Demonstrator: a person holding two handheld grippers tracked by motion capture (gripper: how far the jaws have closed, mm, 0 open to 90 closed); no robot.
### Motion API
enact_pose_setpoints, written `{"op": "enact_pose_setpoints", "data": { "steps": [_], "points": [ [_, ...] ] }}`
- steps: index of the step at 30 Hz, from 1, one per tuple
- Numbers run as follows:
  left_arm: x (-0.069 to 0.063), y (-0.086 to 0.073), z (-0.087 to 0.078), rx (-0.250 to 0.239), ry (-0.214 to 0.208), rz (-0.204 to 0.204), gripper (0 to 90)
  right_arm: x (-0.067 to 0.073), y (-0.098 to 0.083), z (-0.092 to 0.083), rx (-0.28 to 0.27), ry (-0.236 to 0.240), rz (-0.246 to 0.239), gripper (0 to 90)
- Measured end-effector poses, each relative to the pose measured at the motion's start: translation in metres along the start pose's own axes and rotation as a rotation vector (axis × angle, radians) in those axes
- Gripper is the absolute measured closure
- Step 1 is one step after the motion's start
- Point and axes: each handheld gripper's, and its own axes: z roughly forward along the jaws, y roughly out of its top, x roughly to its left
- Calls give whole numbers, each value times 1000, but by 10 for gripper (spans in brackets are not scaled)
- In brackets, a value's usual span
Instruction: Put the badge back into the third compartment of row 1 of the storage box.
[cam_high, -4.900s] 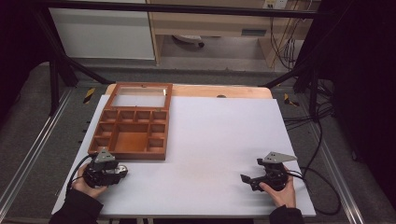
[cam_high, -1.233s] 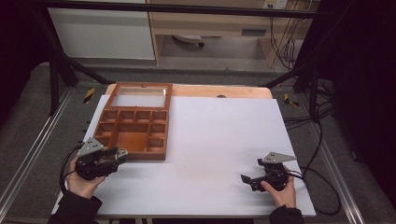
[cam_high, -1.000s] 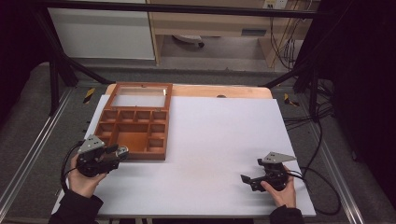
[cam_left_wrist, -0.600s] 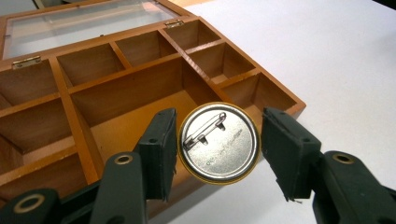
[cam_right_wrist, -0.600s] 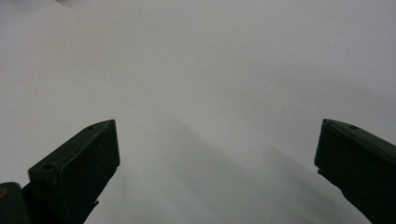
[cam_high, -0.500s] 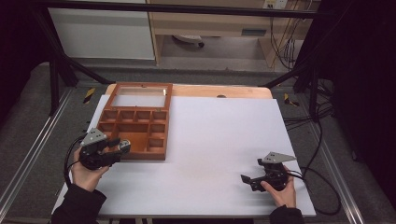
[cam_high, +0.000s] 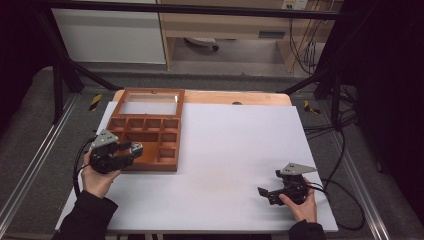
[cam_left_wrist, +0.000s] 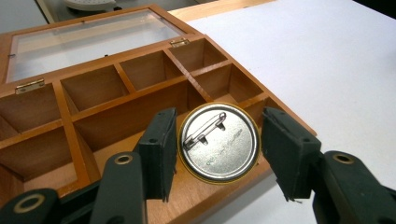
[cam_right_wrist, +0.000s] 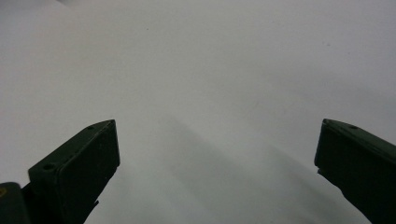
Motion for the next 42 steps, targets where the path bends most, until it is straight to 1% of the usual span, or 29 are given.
{"op": "enact_pose_setpoints", "data": {
  "steps": [3,12,27,30,35,38,42],
  "points": [
    [1,2,3,-5,3,-7,459,0,0,0,2,0,1,7],
    [5,9,11,4,13,-6,459,0,0,0,3,0,-1,8],
    [11,22,29,11,24,-19,459,0,0,0,3,-2,-3,8],
    [11,24,33,16,37,-14,459,0,0,0,3,-2,-3,7],
    [13,28,40,15,35,-27,459,0,0,0,6,0,-4,8],
    [15,30,45,22,45,-24,459,0,0,1,4,-1,-4,8],
    [19,31,51,25,55,-31,459,0,0,0,4,-2,-4,7]
  ]
}}
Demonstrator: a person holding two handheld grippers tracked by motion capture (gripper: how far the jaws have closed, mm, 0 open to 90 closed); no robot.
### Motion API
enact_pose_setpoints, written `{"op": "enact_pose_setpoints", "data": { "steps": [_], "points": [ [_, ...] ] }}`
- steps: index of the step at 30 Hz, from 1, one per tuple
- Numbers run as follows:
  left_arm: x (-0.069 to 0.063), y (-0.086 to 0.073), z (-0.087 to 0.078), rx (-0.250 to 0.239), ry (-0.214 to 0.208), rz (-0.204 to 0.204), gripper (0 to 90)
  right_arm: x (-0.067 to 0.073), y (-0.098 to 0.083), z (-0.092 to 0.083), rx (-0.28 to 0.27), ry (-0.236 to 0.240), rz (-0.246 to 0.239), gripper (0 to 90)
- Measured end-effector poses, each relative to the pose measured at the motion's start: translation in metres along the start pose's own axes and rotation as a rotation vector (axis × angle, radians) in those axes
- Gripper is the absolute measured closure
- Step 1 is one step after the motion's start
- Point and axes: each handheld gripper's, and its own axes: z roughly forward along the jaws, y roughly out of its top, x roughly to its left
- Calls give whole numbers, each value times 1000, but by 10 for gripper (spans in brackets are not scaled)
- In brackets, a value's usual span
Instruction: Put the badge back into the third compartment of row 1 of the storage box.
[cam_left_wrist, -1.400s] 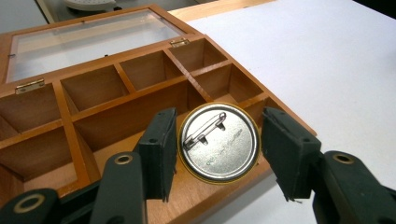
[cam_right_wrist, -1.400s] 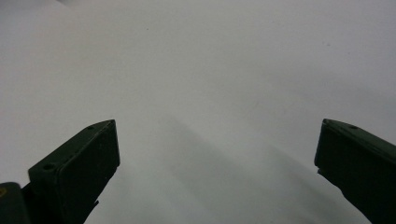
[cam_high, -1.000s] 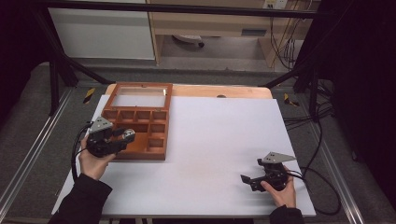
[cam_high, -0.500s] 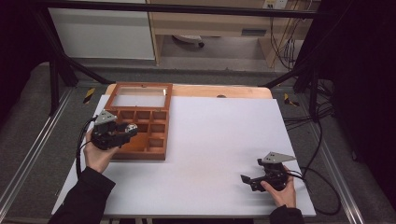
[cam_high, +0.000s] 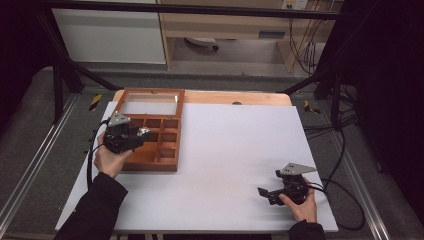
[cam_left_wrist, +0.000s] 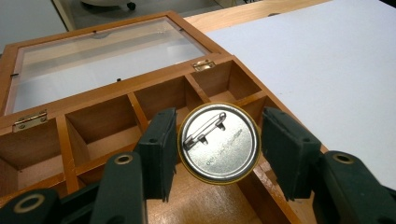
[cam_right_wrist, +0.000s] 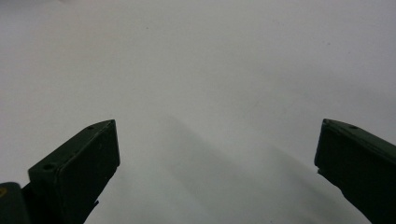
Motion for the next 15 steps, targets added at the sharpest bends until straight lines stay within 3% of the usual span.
{"op": "enact_pose_setpoints", "data": {
  "steps": [15],
  "points": [
    [8,1,17,12,30,-19,459,0,0,0,3,0,-4,8]
  ]
}}
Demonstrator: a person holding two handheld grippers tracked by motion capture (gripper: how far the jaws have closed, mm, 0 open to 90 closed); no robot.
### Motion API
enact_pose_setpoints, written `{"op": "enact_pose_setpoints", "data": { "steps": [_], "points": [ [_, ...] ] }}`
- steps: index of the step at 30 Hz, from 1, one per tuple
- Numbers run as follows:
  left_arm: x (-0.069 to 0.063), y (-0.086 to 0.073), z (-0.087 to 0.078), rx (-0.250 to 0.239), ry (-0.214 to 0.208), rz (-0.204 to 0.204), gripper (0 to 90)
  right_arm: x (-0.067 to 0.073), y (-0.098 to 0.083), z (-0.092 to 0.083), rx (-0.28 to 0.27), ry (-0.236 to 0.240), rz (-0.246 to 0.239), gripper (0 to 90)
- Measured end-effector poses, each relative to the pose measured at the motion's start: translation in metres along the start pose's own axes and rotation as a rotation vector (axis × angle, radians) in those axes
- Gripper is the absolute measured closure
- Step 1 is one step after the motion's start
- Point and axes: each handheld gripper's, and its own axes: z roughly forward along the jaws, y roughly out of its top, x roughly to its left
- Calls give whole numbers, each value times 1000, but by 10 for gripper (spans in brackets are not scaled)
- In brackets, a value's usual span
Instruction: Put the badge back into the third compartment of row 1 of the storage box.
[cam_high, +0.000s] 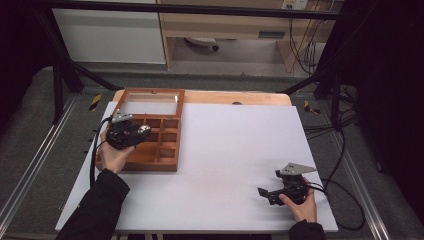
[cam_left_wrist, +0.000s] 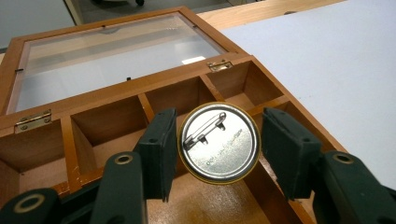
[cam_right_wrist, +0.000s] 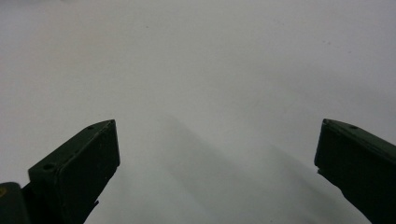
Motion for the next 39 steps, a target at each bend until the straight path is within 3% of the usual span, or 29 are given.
{"op": "enact_pose_setpoints", "data": {
  "steps": [16,24,39],
  "points": [
    [7,9,19,15,37,-9,459,0,0,0,-1,1,5,8],
    [5,19,26,6,42,7,459,0,0,0,0,-3,0,7],
    [14,14,45,34,55,-22,459,0,0,0,4,-1,3,8]
  ]
}}
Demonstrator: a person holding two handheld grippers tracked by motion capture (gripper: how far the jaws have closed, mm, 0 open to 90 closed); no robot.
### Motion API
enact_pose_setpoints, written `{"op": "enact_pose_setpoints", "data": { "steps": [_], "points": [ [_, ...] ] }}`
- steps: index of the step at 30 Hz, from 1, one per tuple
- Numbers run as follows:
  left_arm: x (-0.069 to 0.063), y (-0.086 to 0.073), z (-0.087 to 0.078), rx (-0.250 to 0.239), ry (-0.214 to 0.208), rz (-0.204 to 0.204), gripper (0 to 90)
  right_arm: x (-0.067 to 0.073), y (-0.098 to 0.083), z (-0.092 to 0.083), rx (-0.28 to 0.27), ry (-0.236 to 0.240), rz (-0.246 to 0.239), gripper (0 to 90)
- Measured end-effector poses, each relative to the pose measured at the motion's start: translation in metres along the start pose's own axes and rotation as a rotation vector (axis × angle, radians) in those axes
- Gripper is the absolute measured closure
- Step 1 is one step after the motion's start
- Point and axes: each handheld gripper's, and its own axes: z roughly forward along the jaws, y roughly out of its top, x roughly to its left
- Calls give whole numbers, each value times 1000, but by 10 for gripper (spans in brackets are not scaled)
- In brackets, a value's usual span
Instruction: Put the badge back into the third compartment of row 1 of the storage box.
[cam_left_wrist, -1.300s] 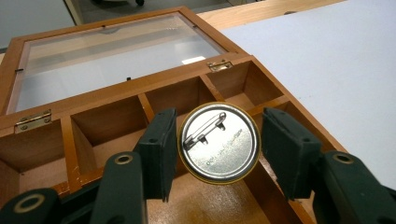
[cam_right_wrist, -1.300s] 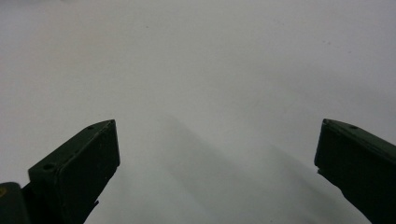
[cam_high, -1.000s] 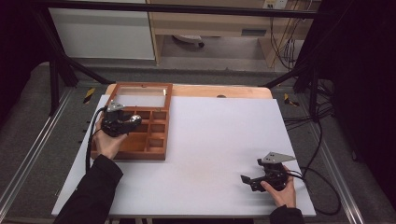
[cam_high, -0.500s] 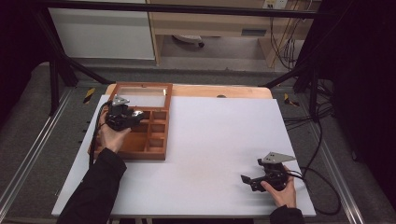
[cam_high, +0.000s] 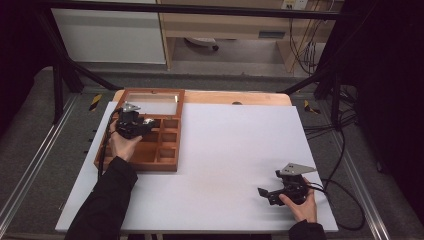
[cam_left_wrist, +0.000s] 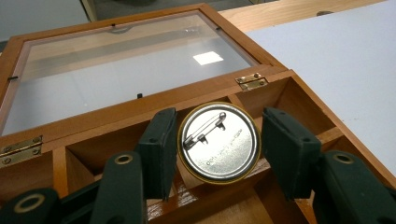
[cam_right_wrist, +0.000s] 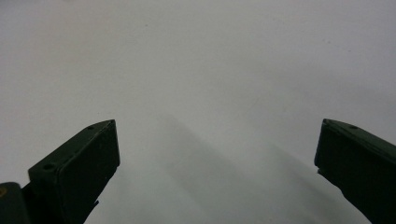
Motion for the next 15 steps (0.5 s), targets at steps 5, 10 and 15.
{"op": "enact_pose_setpoints", "data": {
  "steps": [5,10,15],
  "points": [
    [3,-1,5,3,4,-6,458,0,0,0,-2,0,-4,8],
    [4,-3,10,0,8,-3,459,0,0,0,-1,0,-3,7],
    [4,-4,15,9,5,-2,459,0,0,0,3,2,1,8]
  ]
}}
